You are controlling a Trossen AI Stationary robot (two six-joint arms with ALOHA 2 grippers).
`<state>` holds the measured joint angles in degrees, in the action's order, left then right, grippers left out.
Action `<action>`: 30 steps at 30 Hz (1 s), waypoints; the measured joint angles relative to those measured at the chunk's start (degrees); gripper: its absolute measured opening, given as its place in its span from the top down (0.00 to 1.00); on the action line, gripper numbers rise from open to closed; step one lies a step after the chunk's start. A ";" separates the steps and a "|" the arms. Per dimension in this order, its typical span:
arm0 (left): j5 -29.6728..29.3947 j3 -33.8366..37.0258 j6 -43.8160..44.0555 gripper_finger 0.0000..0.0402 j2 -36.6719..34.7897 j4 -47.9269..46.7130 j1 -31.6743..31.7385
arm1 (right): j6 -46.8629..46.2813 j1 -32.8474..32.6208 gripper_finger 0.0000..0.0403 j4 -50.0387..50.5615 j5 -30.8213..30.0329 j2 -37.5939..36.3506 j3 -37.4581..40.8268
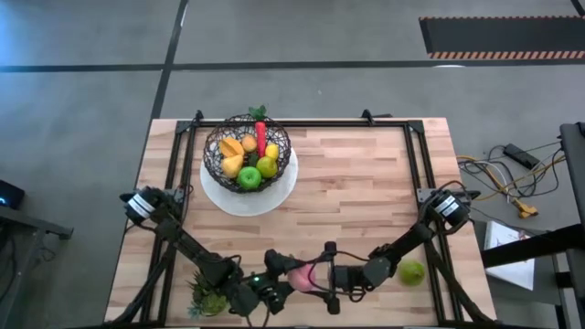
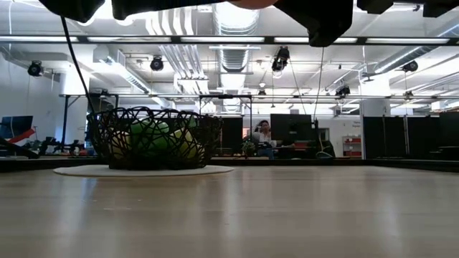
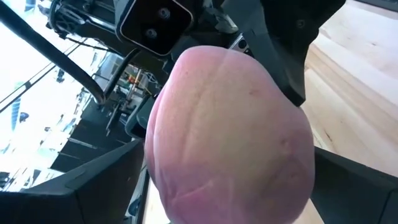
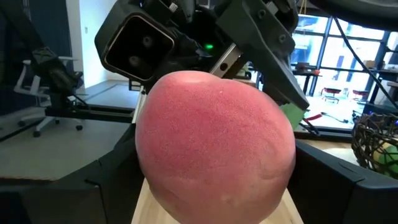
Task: Build produce basket
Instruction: Put the peach into the wire basket
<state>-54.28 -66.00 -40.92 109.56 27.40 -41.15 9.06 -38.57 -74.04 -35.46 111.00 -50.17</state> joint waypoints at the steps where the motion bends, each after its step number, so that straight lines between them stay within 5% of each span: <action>1: -0.48 0.02 -0.05 0.03 0.00 0.54 -0.08 | -0.02 0.00 0.22 0.00 0.00 0.00 0.00; 25: 0.50 -0.09 0.01 0.03 0.00 1.94 0.92 | -0.07 -0.02 0.19 0.00 0.14 -0.11 -0.02; 30: 1.81 -0.13 0.01 0.10 0.00 1.60 0.96 | -0.26 -0.02 0.19 0.00 0.15 -0.09 -0.02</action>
<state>-52.47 -66.13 -40.91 109.56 29.00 -40.18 8.80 -38.59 -74.04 -35.31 110.91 -50.19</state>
